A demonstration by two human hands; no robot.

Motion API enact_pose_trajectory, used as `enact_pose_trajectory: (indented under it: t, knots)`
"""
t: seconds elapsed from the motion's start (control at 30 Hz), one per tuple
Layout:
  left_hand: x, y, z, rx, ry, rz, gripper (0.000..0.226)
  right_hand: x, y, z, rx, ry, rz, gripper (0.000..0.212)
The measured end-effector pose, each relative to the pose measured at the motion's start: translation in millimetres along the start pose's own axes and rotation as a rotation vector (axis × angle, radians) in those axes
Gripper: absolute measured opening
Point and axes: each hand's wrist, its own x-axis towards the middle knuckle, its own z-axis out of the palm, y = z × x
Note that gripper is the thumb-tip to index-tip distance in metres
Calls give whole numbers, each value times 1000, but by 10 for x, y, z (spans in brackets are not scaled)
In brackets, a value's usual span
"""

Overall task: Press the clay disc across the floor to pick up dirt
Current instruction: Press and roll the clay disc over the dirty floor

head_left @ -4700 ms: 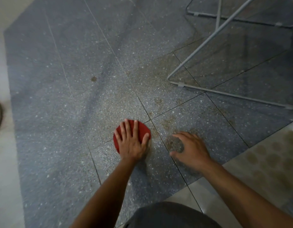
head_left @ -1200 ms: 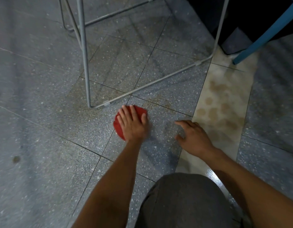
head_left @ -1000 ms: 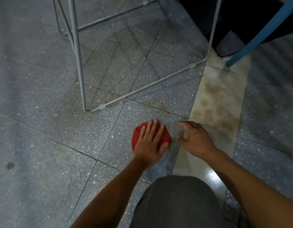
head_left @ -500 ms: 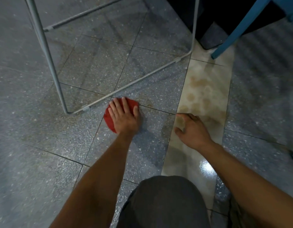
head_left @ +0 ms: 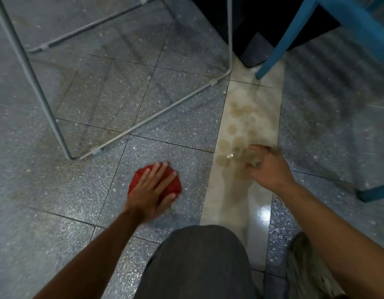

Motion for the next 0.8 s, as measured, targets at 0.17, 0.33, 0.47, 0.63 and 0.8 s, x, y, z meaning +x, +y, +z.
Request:
enact_pose_trajectory:
  t: [0.17,0.33,0.47,0.63,0.8]
  knots:
    - [1067,107,-146,-93,128,-506,77,-126,142,82,34,10,28,60]
    - [1602,731,-114,-91,147,-497,82,-303,220,191,56,16,4,68]
    - [1102,1271,128,-58,148,-97,75,-315,290,129,57,42,35,77]
    - [52,1181,508,123,51,303,83,-330,464,-91,135,102,58,79]
    - [287,530,189,17,39,124,77,-376,715,-154,119,108,192,105]
